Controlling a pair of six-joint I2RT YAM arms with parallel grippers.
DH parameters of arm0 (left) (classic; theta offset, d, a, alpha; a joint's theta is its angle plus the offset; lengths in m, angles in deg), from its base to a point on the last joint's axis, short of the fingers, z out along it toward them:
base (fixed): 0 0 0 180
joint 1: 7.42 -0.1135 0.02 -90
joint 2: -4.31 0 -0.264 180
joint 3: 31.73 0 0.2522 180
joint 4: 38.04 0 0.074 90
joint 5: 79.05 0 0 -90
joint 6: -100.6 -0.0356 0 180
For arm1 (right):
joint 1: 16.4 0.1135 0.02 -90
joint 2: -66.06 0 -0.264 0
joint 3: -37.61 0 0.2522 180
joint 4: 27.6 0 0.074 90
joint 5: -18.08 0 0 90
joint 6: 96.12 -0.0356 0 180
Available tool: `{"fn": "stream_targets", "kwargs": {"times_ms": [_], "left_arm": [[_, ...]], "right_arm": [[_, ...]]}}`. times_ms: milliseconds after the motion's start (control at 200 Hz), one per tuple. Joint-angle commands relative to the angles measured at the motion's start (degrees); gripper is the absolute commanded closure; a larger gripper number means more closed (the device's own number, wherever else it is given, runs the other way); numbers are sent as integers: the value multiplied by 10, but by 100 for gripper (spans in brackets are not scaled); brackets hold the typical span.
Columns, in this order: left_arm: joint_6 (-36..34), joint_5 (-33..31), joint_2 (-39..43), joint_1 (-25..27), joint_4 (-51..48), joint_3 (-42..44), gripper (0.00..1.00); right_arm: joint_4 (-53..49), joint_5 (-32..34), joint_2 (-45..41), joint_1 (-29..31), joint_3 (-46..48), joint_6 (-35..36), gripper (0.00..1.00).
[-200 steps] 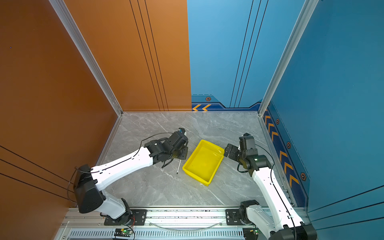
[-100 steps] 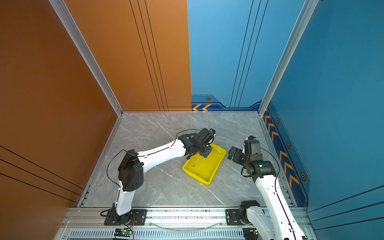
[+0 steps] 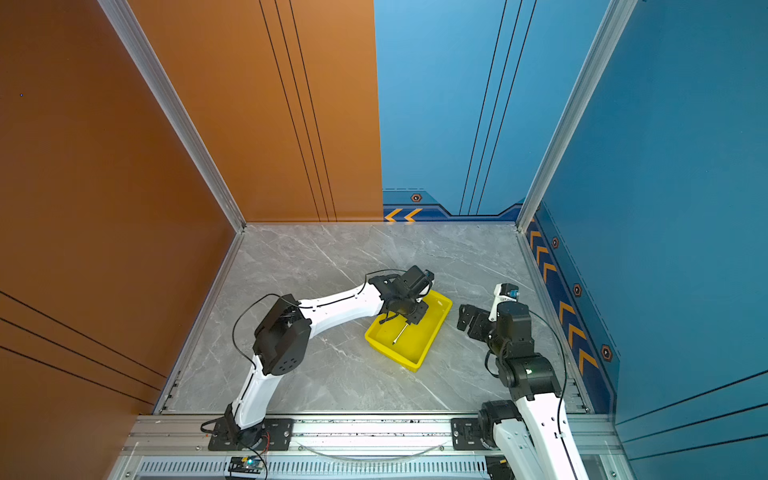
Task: Put the screwdriver in the bin
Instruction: 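Lift the screwdriver with the left gripper and carry it over the yellow bin, then lower the screwdriver into the bin and open the left gripper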
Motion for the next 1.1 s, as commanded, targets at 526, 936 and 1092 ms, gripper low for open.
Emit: {"fn": "stream_targets", "kwargs": {"times_ms": [526,936,1092], "left_arm": [[32,-1,-65,-18,7,-11,82],[30,-8,-51,-21,-17,-35,50],[20,-25,-22,-21,-43,-56,47]], "right_arm": [[27,22,13,6,7,9,0],[50,14,25,-3,5,27,0],[59,7,30,-6,-2,35,0]]}}
